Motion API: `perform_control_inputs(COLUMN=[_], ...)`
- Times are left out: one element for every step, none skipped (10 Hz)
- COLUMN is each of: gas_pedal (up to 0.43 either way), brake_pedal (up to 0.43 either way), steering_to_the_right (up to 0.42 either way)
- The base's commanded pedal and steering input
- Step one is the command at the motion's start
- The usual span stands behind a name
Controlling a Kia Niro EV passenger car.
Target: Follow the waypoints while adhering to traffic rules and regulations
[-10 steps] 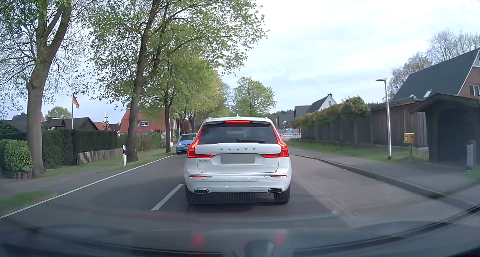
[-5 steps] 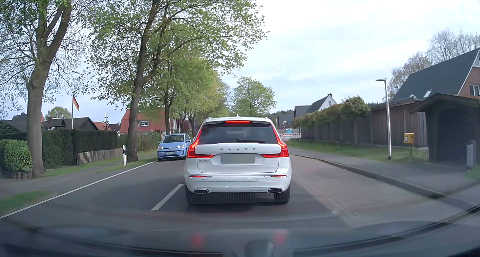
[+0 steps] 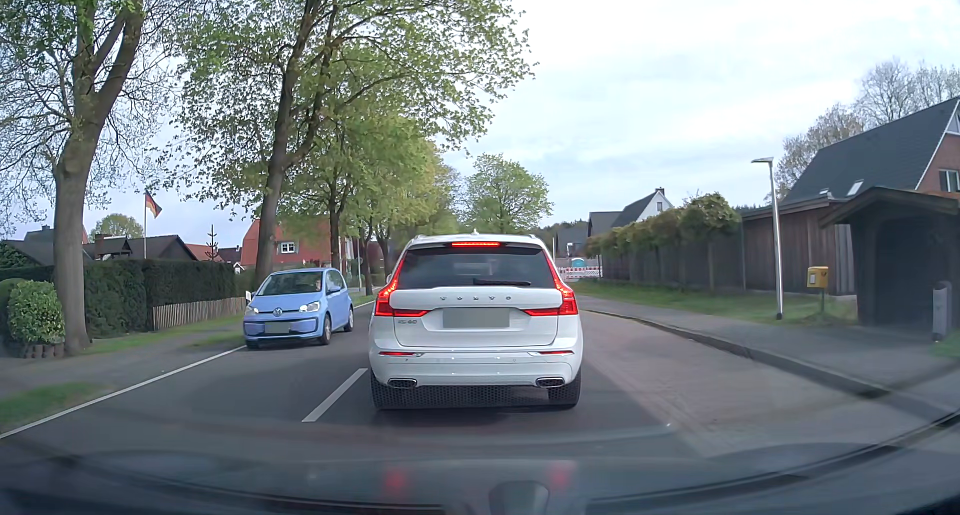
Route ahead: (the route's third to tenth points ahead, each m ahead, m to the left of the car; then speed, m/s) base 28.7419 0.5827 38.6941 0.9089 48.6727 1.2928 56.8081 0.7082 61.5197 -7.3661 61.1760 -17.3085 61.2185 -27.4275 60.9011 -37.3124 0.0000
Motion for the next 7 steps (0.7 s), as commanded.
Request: perform_control_inputs(gas_pedal=[0.000,0.000,0.000,0.000,0.000,0.000,0.000], brake_pedal=[0.232,0.232,0.238,0.232,0.232,0.232,0.232], steering_to_the_right=[-0.001,-0.001,-0.001,-0.001,-0.001,-0.001,-0.001])
